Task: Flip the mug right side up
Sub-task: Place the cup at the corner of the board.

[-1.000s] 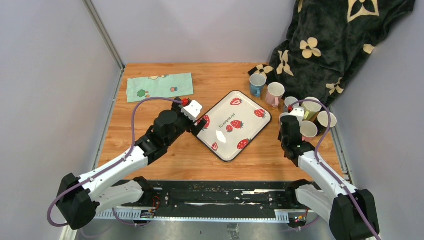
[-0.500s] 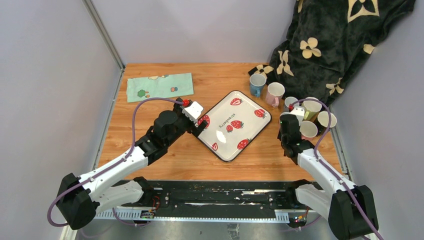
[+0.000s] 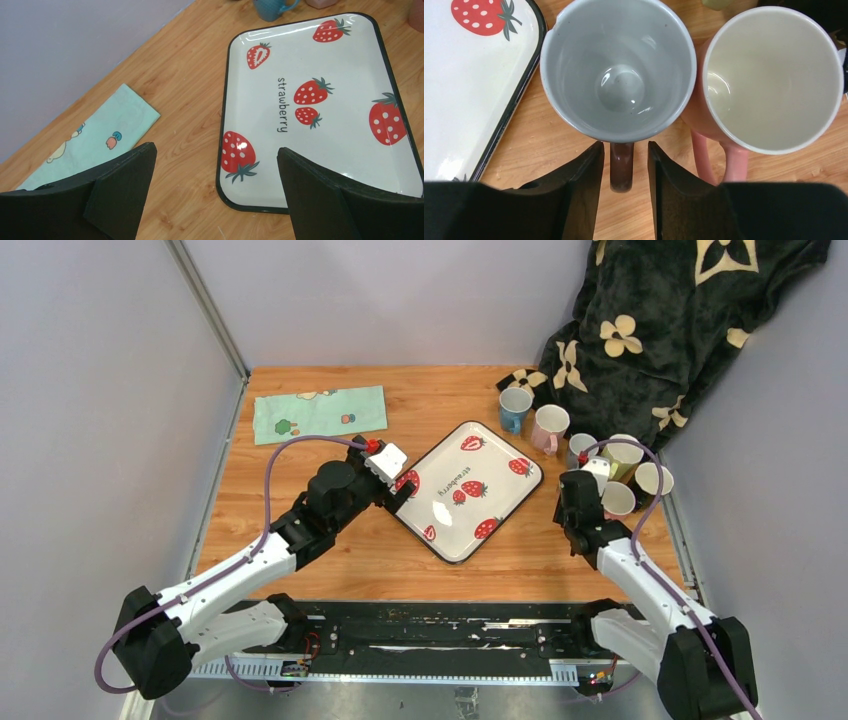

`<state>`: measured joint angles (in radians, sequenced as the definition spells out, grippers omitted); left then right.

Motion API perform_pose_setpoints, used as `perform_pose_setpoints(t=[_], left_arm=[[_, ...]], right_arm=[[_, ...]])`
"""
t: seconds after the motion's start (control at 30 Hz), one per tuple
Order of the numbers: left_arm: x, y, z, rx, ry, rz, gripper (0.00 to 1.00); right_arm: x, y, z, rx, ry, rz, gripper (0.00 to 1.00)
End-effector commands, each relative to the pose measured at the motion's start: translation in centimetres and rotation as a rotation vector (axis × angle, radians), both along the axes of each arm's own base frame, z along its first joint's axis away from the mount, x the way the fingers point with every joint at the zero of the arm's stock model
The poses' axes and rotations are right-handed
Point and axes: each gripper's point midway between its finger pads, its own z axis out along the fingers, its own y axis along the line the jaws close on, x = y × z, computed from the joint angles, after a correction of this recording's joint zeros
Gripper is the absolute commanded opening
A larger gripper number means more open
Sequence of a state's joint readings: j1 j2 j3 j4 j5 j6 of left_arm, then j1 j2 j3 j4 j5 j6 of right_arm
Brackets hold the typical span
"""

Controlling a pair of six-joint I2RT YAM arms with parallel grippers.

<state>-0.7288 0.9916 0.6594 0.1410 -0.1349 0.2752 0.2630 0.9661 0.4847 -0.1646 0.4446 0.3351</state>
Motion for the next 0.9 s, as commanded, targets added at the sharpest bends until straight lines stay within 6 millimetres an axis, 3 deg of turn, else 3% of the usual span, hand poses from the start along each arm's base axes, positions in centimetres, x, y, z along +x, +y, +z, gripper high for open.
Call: perform_pose_setpoints(t=[0.0, 0.1, 0.33, 0.53, 0.63, 0.73, 0.87], left_arm=[[0.1, -0.1, 0.9, -0.034, -0.023, 0.006, 1.0], [0.8, 1.1, 2.3, -0.105, -0.034, 0.106, 1.0], [0.7, 5.3, 8.8, -0.391, -0.048, 0.364, 1.0], [-0.4, 8.0, 11.5, -0.394, -0.117, 0.425, 1.0], [-1.1, 8.5, 11.2, -0.402, -0.091, 0.433, 1.0], [-1.7, 8.5, 9.2, -0.425, -0.018, 0.437, 1.0], [-2.1, 8.0, 5.7, -0.415, 0.09, 0.446, 1.0]], right_arm=[[0.2, -0.3, 2.6, 0.026, -0.044, -0.031, 0.44], [0.2, 0.0, 4.3, 0.055, -0.077, -0.023, 0.5], [-0.6, -0.1, 10.4, 0.095, -0.194, -0.027, 0.59], [0.1, 0.6, 15.6, 0.125, -0.324, 0.028, 0.66], [1.4, 2.8, 17.5, 0.186, -0.388, 0.128, 0.69], [2.4, 5.2, 18.7, 0.262, -0.419, 0.227, 0.73], [3.2, 6.7, 19.0, 0.285, -0.416, 0.284, 0.76]])
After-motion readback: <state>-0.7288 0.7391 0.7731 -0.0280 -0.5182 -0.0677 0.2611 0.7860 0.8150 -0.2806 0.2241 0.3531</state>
